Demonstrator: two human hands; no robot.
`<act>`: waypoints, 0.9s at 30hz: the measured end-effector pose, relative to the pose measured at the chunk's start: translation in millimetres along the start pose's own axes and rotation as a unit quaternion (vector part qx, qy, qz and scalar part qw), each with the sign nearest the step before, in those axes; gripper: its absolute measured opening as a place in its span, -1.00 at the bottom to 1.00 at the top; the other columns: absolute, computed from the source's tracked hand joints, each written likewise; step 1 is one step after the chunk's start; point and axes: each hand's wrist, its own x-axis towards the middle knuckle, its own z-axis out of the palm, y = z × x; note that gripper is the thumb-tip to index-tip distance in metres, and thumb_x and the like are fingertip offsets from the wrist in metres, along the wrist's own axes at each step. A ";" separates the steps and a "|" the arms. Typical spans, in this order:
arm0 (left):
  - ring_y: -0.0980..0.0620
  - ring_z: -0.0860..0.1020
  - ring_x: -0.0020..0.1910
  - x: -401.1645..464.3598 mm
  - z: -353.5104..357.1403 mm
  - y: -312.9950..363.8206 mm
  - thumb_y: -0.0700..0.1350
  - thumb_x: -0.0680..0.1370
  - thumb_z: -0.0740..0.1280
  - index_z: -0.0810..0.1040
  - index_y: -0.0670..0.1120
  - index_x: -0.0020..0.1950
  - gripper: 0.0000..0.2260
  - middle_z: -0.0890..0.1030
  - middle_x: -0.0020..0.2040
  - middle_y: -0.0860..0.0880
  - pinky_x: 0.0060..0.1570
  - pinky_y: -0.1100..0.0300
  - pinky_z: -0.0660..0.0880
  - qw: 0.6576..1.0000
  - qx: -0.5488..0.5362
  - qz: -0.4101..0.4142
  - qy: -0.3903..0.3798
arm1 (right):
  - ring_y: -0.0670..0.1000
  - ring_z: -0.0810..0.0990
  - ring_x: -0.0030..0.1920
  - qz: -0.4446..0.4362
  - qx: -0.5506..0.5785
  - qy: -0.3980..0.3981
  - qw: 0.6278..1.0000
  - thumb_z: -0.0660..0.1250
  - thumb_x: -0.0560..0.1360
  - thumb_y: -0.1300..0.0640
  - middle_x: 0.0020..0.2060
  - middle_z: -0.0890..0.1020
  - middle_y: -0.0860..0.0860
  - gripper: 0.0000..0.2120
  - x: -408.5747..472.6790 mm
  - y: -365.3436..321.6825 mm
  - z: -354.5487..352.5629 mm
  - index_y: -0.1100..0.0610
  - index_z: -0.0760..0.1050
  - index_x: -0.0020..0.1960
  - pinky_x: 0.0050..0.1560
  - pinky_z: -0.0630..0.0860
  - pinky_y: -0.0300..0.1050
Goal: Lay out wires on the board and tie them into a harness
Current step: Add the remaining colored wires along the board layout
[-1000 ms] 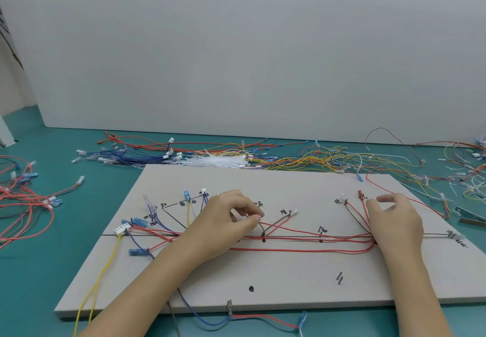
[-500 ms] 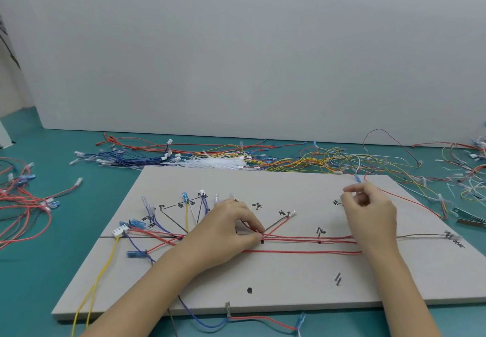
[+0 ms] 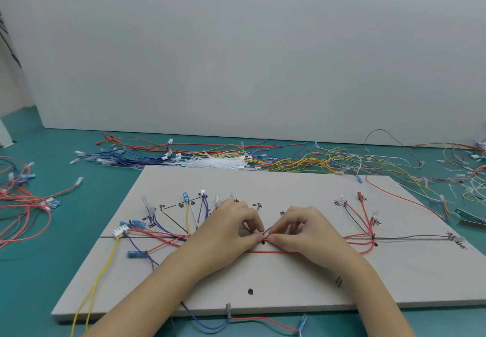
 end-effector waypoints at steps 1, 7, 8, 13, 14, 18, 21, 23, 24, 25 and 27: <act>0.23 0.40 0.00 -0.2 0.1 0.0 -0.01 0.48 0.40 0.55 0.18 -0.16 -0.92 0.55 -0.14 0.19 0.01 0.31 0.35 1.000 0.000 0.000 0.001 | -0.17 0.48 -0.35 0.000 -0.002 0.001 1.000 0.56 0.34 0.11 -0.28 0.62 -0.04 -0.96 -0.2 0.5 0.0 0.00 0.71 -0.23 -0.26 0.44 -0.26; 0.24 0.40 0.01 -0.1 -1.3 2.0 0.01 0.46 0.42 0.55 0.23 -0.19 -0.89 0.56 -0.14 0.19 -0.05 0.42 0.29 1.000 -0.021 -0.002 0.014 | -0.16 0.47 -0.35 0.000 0.000 0.010 1.000 0.56 0.33 0.12 -0.29 0.63 -0.04 -0.94 -1.2 0.2 -0.2 -0.01 0.71 -0.25 -0.28 0.42 -0.25; 0.24 0.40 0.02 -0.3 -1.7 2.5 0.02 0.46 0.42 0.54 0.24 -0.19 -0.88 0.56 -0.14 0.19 -0.05 0.42 0.28 1.000 -0.024 -0.003 0.014 | -0.14 0.46 -0.35 0.000 0.009 0.010 1.000 0.57 0.33 0.11 -0.29 0.63 -0.05 -0.94 -1.3 -0.1 -1.1 -0.02 0.71 -0.25 -0.29 0.41 -0.25; 0.25 0.40 0.03 -0.8 -3.7 1.9 0.07 0.46 0.44 0.60 0.18 -0.14 -0.96 0.56 -0.13 0.18 -0.08 0.44 0.26 0.999 -0.041 -0.008 0.029 | -0.14 0.44 -0.38 -0.004 0.064 0.013 0.998 0.57 0.34 0.14 -0.32 0.61 -0.12 -0.91 -1.5 -1.3 -8.1 -0.03 0.71 -0.26 -0.31 0.39 -0.28; 0.25 0.41 0.03 -0.8 -3.8 1.8 0.07 0.46 0.43 0.61 0.17 -0.14 -0.97 0.56 -0.13 0.18 -0.08 0.44 0.26 0.999 -0.042 -0.007 0.033 | -0.14 0.44 -0.38 -0.005 0.067 0.018 0.998 0.57 0.34 0.15 -0.33 0.62 -0.12 -0.91 -1.6 -1.0 -8.9 -0.03 0.71 -0.26 -0.31 0.40 -0.28; 0.24 0.42 0.05 -0.1 -3.8 2.1 0.08 0.48 0.40 0.63 0.15 -0.11 -0.95 0.57 -0.11 0.21 -0.08 0.44 0.27 0.998 -0.050 -0.009 0.044 | -0.16 0.46 -0.39 -0.011 0.076 0.039 0.996 0.55 0.36 0.17 -0.31 0.65 -0.11 -0.87 -2.2 -1.9 -9.7 -0.05 0.70 -0.28 -0.34 0.38 -0.35; 0.23 0.42 0.03 0.1 -4.1 1.9 0.05 0.48 0.40 0.65 0.13 -0.11 -0.95 0.58 -0.11 0.22 -0.07 0.40 0.29 0.998 -0.048 -0.013 0.044 | -0.18 0.47 -0.38 -0.009 0.079 0.047 0.996 0.53 0.38 0.19 -0.31 0.65 -0.11 -0.87 -1.8 -2.6 -9.8 -0.02 0.70 -0.28 -0.34 0.38 -0.37; 0.24 0.41 0.04 0.0 -4.2 2.1 0.01 0.49 0.40 0.66 0.13 -0.09 -0.94 0.57 -0.11 0.23 -0.07 0.42 0.28 0.998 -0.052 -0.019 0.043 | -0.17 0.48 -0.36 -0.002 0.081 0.057 0.995 0.50 0.40 0.19 -0.29 0.66 -0.10 -0.88 -2.1 -1.9 -10.7 0.02 0.70 -0.27 -0.33 0.38 -0.37; 0.25 0.40 0.05 -0.3 -4.5 2.2 -0.02 0.49 0.39 0.66 0.13 -0.08 -0.93 0.57 -0.10 0.24 -0.07 0.44 0.28 0.997 -0.058 -0.022 0.044 | -0.16 0.49 -0.35 0.002 0.084 0.064 0.994 0.49 0.41 0.19 -0.28 0.67 -0.08 -0.89 -2.2 -1.4 -11.1 0.03 0.69 -0.26 -0.31 0.39 -0.36; 0.26 0.40 0.06 -0.3 -4.9 2.5 -0.05 0.49 0.37 0.67 0.13 -0.07 -0.89 0.57 -0.10 0.24 -0.07 0.45 0.27 0.997 -0.064 -0.026 0.045 | -0.14 0.50 -0.33 0.005 0.087 0.070 0.994 0.48 0.42 0.18 -0.28 0.67 -0.07 -0.90 -2.5 -1.0 -11.4 0.04 0.69 -0.25 -0.30 0.40 -0.34; 0.27 0.39 0.07 -0.4 -6.1 2.7 -0.12 0.47 0.32 0.67 0.13 -0.07 -0.81 0.57 -0.09 0.24 -0.06 0.47 0.27 0.996 -0.066 -0.028 0.043 | -0.12 0.52 -0.31 0.007 0.089 0.073 0.993 0.47 0.43 0.19 -0.27 0.68 -0.06 -0.91 -2.8 -0.8 -11.1 0.06 0.69 -0.24 -0.29 0.41 -0.33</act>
